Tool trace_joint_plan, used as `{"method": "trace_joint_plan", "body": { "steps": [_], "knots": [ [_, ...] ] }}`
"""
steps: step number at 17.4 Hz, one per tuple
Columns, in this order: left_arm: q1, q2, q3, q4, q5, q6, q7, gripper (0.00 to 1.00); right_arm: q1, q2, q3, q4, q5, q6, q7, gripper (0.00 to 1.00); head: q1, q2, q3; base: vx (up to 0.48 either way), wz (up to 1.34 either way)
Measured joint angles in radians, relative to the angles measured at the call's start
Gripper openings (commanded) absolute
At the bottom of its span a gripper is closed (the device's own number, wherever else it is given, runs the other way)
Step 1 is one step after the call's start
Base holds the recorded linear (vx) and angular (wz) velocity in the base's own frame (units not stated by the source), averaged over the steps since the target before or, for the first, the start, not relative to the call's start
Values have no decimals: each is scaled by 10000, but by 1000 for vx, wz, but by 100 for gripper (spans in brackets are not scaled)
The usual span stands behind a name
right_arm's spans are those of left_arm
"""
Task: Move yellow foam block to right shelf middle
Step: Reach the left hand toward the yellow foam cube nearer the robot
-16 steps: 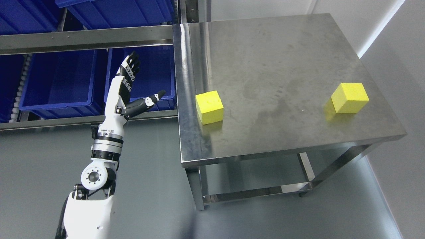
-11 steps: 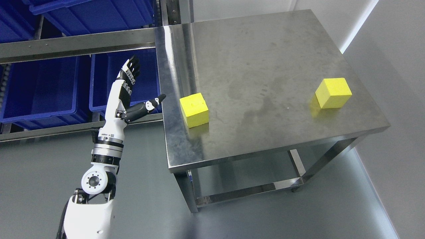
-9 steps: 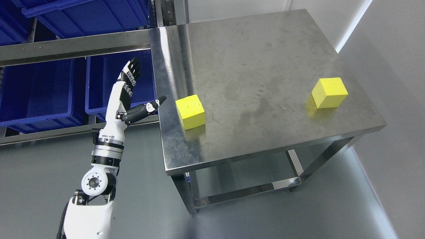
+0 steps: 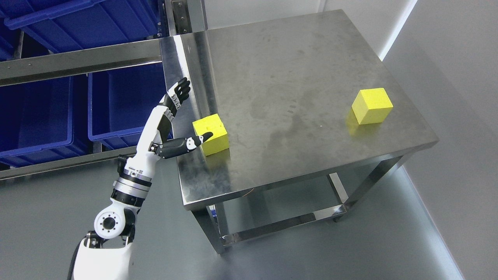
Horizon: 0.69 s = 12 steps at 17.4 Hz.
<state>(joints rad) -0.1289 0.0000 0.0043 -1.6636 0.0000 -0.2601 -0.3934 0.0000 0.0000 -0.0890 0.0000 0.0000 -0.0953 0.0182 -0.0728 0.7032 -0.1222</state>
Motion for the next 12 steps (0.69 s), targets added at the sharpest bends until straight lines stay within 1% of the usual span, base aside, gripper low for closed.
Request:
{"method": "trace_joint_plan", "body": {
  "steps": [3, 5, 7, 12],
  "knots": [
    [163, 78, 84, -64, 0, 3, -392, 99, 0, 0, 0, 0, 0, -7, 0, 100, 0, 0, 0, -4, -12],
    [203, 152, 125, -63, 0, 326, -495, 98, 0, 0, 0, 0, 0, -10, 0, 100, 0, 0, 0, 0, 0],
    [177, 209, 91, -25, 0, 582, -543, 96, 0, 0, 0, 0, 0, -10, 0, 100, 0, 0, 0, 0, 0],
    [-212, 313, 39, 219, 0, 1291, -1012, 95, 0, 0, 0, 0, 0, -16, 0, 100, 0, 0, 0, 0, 0]
  ]
}}
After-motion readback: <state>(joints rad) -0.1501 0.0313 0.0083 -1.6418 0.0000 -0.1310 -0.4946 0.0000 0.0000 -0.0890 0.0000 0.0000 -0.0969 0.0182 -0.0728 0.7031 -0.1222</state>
